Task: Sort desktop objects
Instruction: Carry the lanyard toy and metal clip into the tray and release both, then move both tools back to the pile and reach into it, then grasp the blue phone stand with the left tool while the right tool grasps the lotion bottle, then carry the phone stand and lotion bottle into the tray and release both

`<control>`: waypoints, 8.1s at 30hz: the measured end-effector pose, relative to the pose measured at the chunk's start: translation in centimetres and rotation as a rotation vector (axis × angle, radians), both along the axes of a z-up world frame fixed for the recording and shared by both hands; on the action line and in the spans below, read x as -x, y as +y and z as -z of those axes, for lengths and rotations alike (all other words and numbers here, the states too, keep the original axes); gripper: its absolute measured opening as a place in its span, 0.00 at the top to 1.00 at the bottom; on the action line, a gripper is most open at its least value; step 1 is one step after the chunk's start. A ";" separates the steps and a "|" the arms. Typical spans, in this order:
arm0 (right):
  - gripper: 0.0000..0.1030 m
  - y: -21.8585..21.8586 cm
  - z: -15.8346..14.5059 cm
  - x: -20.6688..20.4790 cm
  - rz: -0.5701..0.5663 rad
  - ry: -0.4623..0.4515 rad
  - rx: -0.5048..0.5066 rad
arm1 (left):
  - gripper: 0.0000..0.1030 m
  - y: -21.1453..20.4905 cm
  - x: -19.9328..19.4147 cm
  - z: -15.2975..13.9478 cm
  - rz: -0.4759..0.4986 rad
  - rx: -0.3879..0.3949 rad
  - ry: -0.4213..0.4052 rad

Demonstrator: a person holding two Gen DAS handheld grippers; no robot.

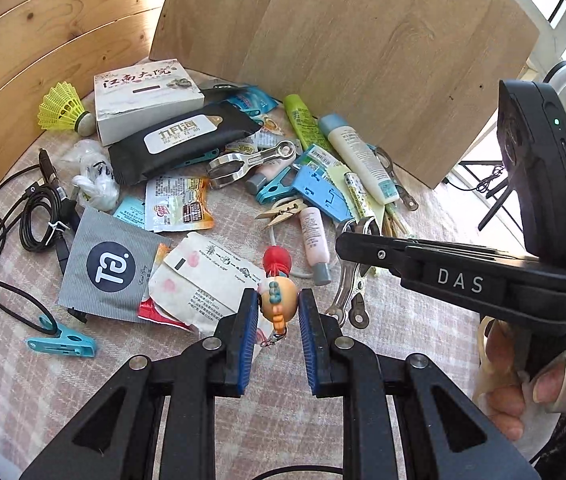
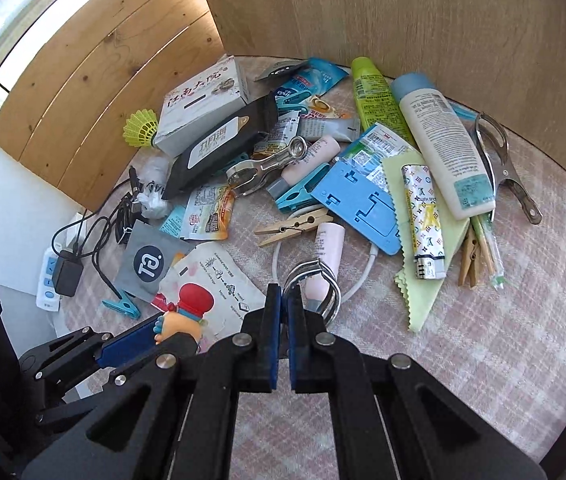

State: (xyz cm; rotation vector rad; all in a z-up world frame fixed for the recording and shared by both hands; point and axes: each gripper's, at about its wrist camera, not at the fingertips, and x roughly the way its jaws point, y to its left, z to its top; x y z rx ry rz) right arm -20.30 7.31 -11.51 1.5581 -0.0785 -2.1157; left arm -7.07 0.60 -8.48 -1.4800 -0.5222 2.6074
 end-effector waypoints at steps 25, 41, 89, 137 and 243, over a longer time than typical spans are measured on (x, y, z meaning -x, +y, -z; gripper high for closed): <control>0.97 24.7 -7.4 -11.8 0.492 0.137 -0.057 | 0.81 20.3 -0.1 -7.9 0.436 -0.067 0.103; 0.74 42.3 -8.7 -22.3 0.908 0.154 -0.149 | 0.48 38.2 -1.7 -11.0 0.758 -0.098 0.118; 0.56 12.2 -2.9 6.9 0.370 0.160 -0.121 | 0.49 3.8 20.9 -1.5 0.055 0.076 -0.055; 0.88 16.8 4.1 -7.6 0.371 0.021 -0.373 | 0.69 15.9 4.7 3.9 0.369 0.118 -0.124; 0.58 22.6 -2.0 -16.0 0.538 0.127 -0.200 | 0.67 15.4 -1.8 -2.6 0.347 0.071 -0.059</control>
